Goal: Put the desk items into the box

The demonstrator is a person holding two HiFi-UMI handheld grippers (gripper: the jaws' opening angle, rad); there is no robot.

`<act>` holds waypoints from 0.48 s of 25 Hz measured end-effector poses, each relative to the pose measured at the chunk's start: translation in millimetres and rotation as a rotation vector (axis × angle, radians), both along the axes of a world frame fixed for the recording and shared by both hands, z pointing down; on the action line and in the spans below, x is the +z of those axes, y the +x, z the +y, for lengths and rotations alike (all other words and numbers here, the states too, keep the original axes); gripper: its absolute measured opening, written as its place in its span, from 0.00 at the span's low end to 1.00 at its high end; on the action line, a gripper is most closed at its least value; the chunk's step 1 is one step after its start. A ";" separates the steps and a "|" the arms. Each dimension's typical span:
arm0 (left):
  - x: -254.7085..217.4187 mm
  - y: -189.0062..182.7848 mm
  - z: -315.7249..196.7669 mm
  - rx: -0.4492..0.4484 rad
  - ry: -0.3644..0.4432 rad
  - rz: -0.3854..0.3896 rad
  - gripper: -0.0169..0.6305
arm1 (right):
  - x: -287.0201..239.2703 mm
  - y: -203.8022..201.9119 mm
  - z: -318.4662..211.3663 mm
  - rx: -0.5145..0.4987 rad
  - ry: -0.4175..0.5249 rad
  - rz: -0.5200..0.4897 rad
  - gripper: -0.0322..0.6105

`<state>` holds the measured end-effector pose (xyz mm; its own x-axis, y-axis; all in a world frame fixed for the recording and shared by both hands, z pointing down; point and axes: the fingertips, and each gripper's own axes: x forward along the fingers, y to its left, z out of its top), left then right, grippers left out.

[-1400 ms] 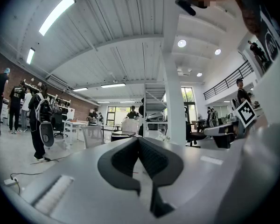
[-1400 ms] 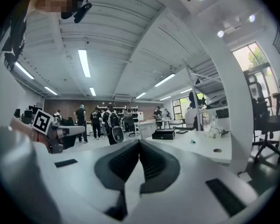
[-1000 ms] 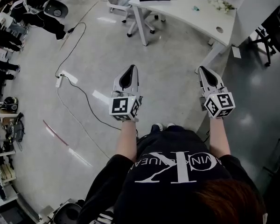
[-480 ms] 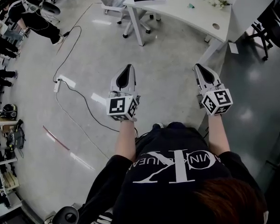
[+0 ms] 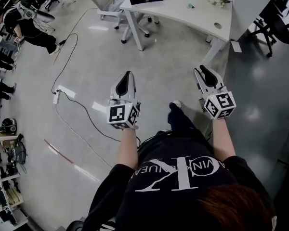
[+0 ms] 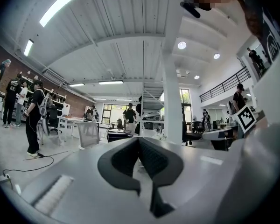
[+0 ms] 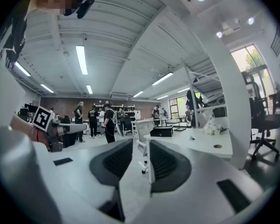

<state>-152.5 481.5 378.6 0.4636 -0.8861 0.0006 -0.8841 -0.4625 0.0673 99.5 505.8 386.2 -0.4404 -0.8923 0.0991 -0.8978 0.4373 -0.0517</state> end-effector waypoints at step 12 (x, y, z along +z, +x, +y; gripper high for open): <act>9.6 19.9 -102.0 0.000 -0.015 -0.005 0.04 | 3.2 18.2 -111.0 -0.014 0.010 0.000 0.18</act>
